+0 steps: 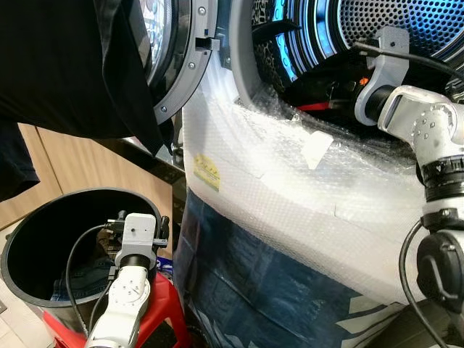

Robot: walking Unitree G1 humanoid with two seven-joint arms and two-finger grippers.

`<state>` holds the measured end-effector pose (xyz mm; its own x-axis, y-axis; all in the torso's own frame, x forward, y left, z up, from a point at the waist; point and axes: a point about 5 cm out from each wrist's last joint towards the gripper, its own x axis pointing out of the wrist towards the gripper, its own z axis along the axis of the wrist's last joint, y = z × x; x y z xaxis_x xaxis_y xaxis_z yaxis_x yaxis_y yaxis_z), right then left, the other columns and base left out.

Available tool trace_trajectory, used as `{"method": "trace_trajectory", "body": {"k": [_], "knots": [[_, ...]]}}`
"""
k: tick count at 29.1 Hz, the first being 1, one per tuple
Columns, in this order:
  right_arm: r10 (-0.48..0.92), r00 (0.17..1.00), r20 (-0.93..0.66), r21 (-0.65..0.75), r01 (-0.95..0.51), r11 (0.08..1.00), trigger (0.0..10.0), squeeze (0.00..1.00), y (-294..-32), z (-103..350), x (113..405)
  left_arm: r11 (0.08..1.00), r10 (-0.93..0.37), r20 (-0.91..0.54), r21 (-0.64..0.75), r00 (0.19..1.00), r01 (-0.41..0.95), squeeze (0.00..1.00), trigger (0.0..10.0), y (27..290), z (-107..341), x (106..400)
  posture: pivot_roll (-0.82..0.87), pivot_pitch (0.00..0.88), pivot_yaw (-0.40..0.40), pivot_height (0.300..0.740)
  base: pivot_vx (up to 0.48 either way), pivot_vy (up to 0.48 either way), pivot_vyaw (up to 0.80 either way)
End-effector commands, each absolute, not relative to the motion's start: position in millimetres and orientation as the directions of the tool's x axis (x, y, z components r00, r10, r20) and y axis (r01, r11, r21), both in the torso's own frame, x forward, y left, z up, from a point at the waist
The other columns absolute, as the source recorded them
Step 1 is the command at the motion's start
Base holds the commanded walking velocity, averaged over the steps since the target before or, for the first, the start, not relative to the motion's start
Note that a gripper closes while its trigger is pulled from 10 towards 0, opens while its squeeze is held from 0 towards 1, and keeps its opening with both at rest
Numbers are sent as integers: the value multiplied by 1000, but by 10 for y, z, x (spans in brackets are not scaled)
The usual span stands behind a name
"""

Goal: Clothes washing

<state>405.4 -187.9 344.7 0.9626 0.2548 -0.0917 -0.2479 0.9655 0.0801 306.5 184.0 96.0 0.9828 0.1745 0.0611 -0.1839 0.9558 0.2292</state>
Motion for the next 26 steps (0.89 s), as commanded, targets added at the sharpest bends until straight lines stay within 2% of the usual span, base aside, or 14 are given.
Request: {"method": "trace_trajectory", "body": {"k": [1,4,11,13,15,22,26], "knots": [[180,980,-80,14,-180,984,10000,0,-1978,3484,4074,956,164,82,233,983,-179,0,10000,1803,1028,3091,64,0,-127,740,0,0,0],[102,993,-62,-72,-106,992,10000,0,-1991,3470,4124,956,159,79,235,984,-173,0,10000,1797,1033,3104,58,0,-121,740,0,0,0],[68,994,-83,-29,-71,997,10000,0,-1904,3349,4217,958,151,75,236,986,-165,0,10000,1772,1050,3121,74,0,-124,740,0,0,0],[30,996,-86,-84,-37,996,10000,0,-1913,3275,4242,957,154,73,236,985,-167,0,10000,1786,1053,3120,80,0,-131,740,0,0,0],[19,995,-99,-70,-26,997,10000,0,-1905,3235,4250,957,156,73,237,985,-170,0,10000,1789,1054,3116,87,0,-134,740,0,0,0],[0,997,-74,-29,-2,1000,10000,0,-1610,3244,4298,957,161,75,234,984,-174,0,10000,1786,1070,3112,98,0,-141,740,0,0,0],[-20,999,-43,-3,19,1000,10000,0,-1540,3319,4302,956,166,76,232,983,-179,0,10000,1785,1080,3121,104,0,-142,740,0,0,0]]}}
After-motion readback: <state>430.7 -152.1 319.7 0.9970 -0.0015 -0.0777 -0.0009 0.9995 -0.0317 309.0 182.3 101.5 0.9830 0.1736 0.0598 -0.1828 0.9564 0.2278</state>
